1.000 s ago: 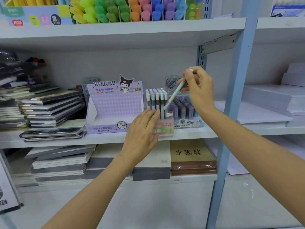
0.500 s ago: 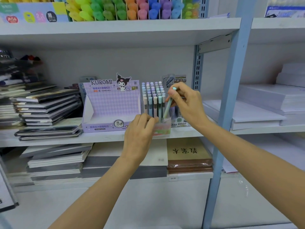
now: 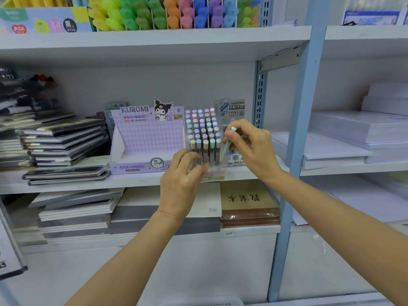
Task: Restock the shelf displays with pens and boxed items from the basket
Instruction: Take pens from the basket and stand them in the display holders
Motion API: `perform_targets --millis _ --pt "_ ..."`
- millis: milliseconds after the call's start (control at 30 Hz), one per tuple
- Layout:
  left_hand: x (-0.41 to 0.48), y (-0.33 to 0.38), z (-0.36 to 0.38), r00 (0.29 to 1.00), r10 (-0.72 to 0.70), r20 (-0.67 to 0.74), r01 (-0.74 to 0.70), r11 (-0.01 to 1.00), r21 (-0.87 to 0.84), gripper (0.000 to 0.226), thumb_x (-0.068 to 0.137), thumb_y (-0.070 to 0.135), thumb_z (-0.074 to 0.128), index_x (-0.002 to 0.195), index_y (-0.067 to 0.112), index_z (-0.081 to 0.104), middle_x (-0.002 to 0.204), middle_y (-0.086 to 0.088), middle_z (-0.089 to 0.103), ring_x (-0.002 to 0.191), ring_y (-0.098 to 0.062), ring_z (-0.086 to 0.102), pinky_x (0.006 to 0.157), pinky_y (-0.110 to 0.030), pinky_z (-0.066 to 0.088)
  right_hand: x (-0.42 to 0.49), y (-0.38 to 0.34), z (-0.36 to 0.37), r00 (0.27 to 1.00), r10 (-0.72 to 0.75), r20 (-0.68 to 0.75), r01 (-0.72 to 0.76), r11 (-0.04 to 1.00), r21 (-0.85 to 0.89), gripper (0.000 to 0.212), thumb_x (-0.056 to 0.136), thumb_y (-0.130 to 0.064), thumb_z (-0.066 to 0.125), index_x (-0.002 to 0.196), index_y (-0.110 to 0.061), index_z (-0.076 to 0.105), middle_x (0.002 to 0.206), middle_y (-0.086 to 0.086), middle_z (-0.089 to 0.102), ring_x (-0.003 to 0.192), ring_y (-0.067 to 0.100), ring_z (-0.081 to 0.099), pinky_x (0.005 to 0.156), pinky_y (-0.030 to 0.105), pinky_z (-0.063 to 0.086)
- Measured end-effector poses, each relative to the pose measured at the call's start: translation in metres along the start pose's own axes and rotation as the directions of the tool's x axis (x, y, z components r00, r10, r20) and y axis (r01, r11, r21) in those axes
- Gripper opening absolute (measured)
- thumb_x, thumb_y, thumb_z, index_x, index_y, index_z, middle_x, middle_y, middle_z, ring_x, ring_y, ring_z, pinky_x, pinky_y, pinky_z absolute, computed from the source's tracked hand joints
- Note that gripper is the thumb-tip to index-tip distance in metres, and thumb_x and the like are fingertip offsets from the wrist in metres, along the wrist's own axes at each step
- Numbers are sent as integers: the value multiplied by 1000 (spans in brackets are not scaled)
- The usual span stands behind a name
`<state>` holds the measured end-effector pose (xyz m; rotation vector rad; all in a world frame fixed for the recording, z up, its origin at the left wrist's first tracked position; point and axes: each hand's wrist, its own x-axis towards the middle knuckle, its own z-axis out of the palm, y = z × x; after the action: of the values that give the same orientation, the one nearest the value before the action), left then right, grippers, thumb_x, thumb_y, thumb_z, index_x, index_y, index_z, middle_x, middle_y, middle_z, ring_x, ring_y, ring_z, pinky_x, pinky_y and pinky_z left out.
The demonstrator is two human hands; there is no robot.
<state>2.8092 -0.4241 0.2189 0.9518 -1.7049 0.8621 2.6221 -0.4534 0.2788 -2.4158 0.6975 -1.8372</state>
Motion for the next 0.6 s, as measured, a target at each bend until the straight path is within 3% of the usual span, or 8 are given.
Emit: perform_targets --millis 133,267,300,467,600 --pt "-2 0 -1 1000 -1 16 1 1000 -19 5 82 8 76 79 10 73 95 -9 67 98 -25 57 52 -31 52 -8 3 1 999 -22 47 25 997 -67 17 97 -16 57 94 -1 66 81 5 68 71 20 67 60 42 56" --pt "0 1 -2 999 -21 38 23 999 -49 2 83 10 74 82 11 74 97 -9 67 97 -26 57 50 -33 51 -15 4 7 999 -49 14 50 994 -98 14 93 -14 62 103 -5 67 93 3 67 80 7 62 71 16 53" --pt "1 1 -2 999 -26 48 29 998 -56 1 84 10 74 83 11 74 98 -10 67 97 -27 58 50 -33 51 -15 4 8 1000 -23 0 23 995 -94 17 92 -15 64 107 -6 64 94 3 67 80 7 61 72 16 52" --pt "7 -2 -1 989 -78 125 90 992 -89 8 84 7 73 92 8 75 107 -14 66 99 -33 60 56 -39 54 -4 5 16 998 53 -36 -56 993 -105 18 89 -17 69 96 -4 60 84 3 65 76 14 64 70 33 56" --pt "14 -3 1 982 -116 148 137 980 -142 17 83 2 73 99 5 75 112 -17 66 101 -36 61 64 -40 54 4 9 22 997 74 13 -70 983 -171 15 89 -12 67 101 -3 63 91 6 63 83 19 61 74 42 54"
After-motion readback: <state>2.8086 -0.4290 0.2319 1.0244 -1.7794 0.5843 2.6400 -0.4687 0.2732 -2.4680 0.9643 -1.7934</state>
